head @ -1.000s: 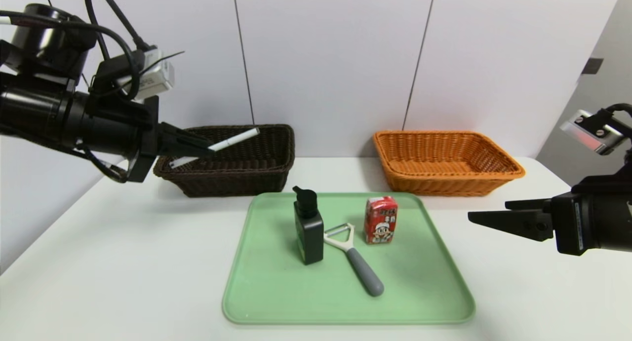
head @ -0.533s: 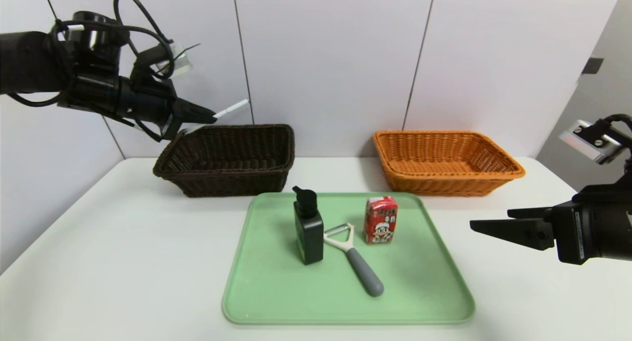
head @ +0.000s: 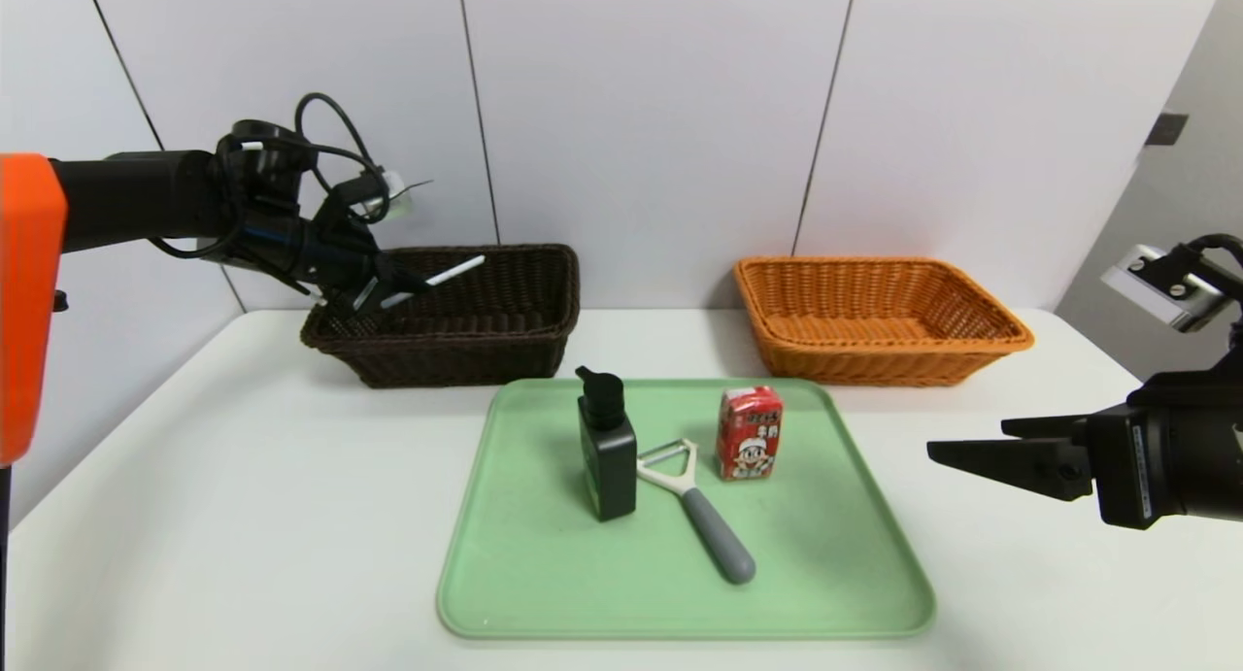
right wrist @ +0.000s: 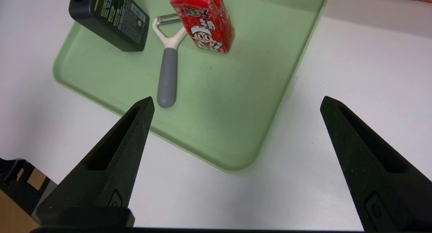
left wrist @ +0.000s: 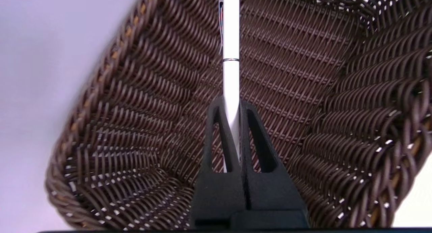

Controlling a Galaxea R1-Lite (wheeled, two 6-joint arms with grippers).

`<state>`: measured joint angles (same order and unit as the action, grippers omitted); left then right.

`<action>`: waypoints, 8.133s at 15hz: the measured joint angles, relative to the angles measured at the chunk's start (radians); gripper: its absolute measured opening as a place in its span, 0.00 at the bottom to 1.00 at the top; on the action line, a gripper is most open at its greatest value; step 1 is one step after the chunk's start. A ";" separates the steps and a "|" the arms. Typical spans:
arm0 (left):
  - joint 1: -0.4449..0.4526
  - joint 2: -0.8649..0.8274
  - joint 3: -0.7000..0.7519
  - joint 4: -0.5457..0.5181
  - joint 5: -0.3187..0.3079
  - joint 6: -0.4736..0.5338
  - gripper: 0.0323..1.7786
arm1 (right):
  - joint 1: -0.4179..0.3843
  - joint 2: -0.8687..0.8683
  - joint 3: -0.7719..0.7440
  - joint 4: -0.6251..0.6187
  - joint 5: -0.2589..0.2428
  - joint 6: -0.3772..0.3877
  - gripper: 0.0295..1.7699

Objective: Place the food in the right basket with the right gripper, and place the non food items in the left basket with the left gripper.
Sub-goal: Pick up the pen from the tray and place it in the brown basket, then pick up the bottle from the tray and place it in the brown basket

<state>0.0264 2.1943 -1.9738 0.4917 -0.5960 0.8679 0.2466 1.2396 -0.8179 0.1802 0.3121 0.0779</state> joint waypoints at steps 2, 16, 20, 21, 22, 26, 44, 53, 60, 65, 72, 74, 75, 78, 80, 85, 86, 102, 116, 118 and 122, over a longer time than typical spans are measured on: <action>0.000 0.013 0.000 0.000 0.000 0.002 0.02 | 0.000 0.000 0.001 0.000 0.000 -0.001 0.96; -0.019 -0.113 0.016 0.005 -0.005 -0.292 0.75 | 0.000 -0.016 0.002 0.001 0.001 0.006 0.96; -0.059 -0.277 0.116 0.009 -0.001 -0.527 0.83 | 0.000 -0.021 0.002 -0.005 0.002 0.021 0.96; -0.071 -0.323 0.167 0.008 0.000 -0.570 0.84 | 0.000 -0.022 0.002 -0.005 0.002 0.021 0.96; -0.089 -0.376 0.238 0.006 0.003 -0.597 0.86 | 0.000 -0.023 0.002 -0.005 0.002 0.021 0.96; -0.210 -0.605 0.520 0.002 0.022 -0.676 0.90 | 0.000 -0.022 0.009 -0.005 0.000 0.022 0.96; -1.034 -0.668 1.043 -0.414 1.001 -1.372 0.95 | -0.005 -0.017 0.030 -0.006 -0.003 0.031 0.96; -1.159 -0.450 1.053 -0.622 1.253 -1.409 0.95 | -0.005 -0.014 0.031 -0.006 -0.006 0.027 0.96; -1.175 -0.343 1.037 -0.713 1.351 -1.407 0.95 | -0.004 -0.014 0.027 -0.006 -0.003 0.025 0.96; -1.165 -0.271 0.993 -0.771 1.423 -1.406 0.95 | -0.003 -0.019 0.025 -0.006 -0.003 0.024 0.96; -1.071 -0.240 0.947 -0.782 1.428 -1.404 0.95 | 0.004 -0.021 0.024 -0.004 -0.002 0.023 0.96; -1.048 -0.234 0.936 -0.783 1.428 -1.404 0.95 | 0.006 -0.021 0.026 -0.005 -0.003 0.023 0.96; -1.046 -0.233 0.929 -0.783 1.428 -1.401 0.95 | 0.006 -0.021 0.026 -0.005 -0.003 0.023 0.96; -1.034 -0.225 0.915 -0.783 1.427 -1.397 0.95 | 0.006 -0.022 0.028 -0.006 -0.003 0.023 0.96; -1.033 -0.220 0.912 -0.783 1.427 -1.395 0.95 | 0.006 -0.022 0.028 -0.005 -0.003 0.023 0.96; -1.033 -0.217 0.909 -0.783 1.437 -1.387 0.95 | 0.006 -0.023 0.028 -0.007 -0.003 0.023 0.96; -1.033 -0.216 0.910 -0.784 1.452 -1.387 0.95 | 0.006 -0.023 0.029 -0.007 -0.003 0.023 0.96; -1.034 -0.182 0.928 -0.899 1.511 -1.372 0.95 | 0.013 -0.015 0.022 -0.007 0.000 0.020 0.96; -1.033 -0.178 0.943 -0.899 1.510 -1.367 0.33 | 0.019 -0.021 0.027 -0.007 -0.001 0.020 0.96; -1.033 -0.185 0.943 -0.897 1.510 -1.361 0.33 | 0.019 -0.022 0.028 -0.007 -0.001 0.021 0.96; -1.029 -0.243 0.936 -0.899 1.508 -1.282 0.33 | 0.019 -0.023 0.029 -0.006 -0.001 0.022 0.96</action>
<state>-1.0030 1.9513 -1.0377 -0.4070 0.9121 -0.4140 0.2651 1.2166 -0.7885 0.1740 0.3106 0.1000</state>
